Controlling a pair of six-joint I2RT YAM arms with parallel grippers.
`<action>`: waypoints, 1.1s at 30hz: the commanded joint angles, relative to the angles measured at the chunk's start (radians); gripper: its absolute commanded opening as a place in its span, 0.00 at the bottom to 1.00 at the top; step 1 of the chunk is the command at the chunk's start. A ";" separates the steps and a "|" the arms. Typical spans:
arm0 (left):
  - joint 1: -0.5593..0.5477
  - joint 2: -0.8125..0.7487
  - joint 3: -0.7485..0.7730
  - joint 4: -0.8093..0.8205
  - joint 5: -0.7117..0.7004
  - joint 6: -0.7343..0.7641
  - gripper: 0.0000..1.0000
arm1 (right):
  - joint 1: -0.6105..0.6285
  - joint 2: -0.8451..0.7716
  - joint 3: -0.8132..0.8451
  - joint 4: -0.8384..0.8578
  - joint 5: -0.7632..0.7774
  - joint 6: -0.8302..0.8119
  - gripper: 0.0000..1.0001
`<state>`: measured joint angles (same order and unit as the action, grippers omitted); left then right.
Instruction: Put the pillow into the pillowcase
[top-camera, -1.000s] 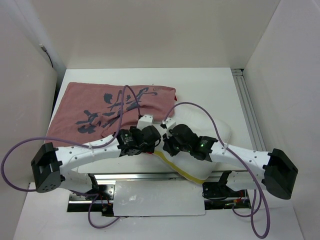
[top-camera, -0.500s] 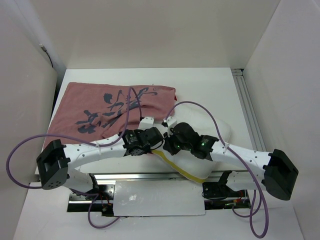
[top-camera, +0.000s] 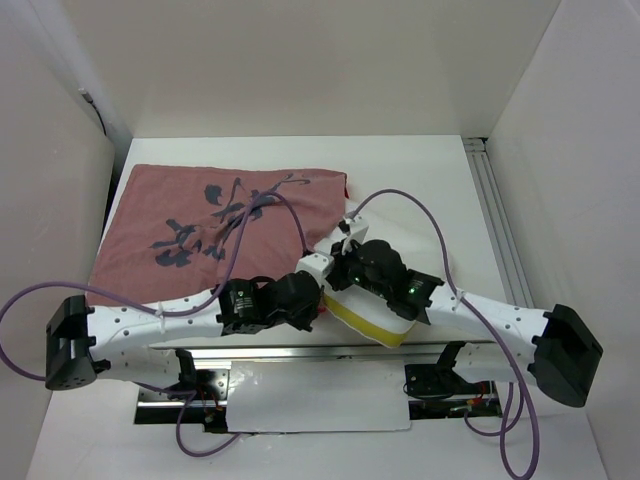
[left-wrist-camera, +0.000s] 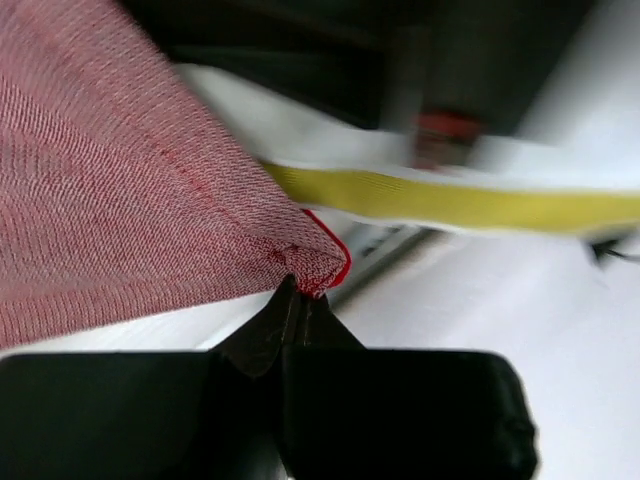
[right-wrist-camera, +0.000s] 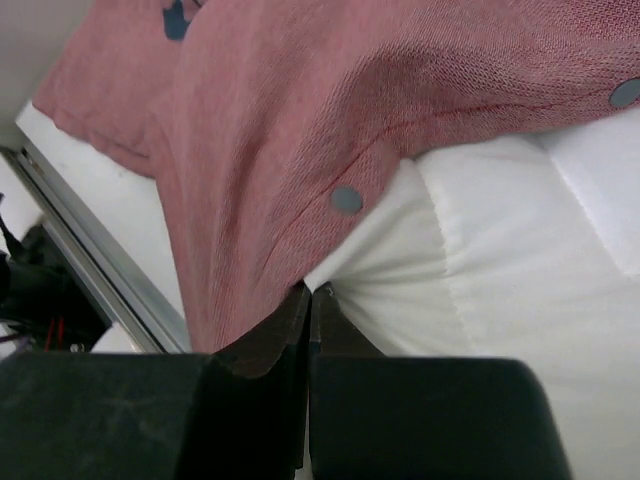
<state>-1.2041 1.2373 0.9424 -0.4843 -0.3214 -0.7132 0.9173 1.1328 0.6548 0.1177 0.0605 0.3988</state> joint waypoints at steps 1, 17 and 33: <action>-0.060 -0.070 0.033 0.199 0.217 0.049 0.00 | -0.008 -0.030 -0.047 0.258 0.035 0.080 0.00; -0.086 0.000 0.228 -0.170 -0.028 -0.023 0.62 | -0.055 -0.122 0.136 -0.508 0.361 0.279 0.87; 0.419 0.581 0.953 -0.191 -0.055 0.291 1.00 | -0.941 0.086 0.304 -0.281 -0.448 -0.047 0.93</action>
<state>-0.7883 1.7306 1.7061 -0.7284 -0.3874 -0.5831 0.0505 1.1690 0.8783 -0.3153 -0.0029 0.5041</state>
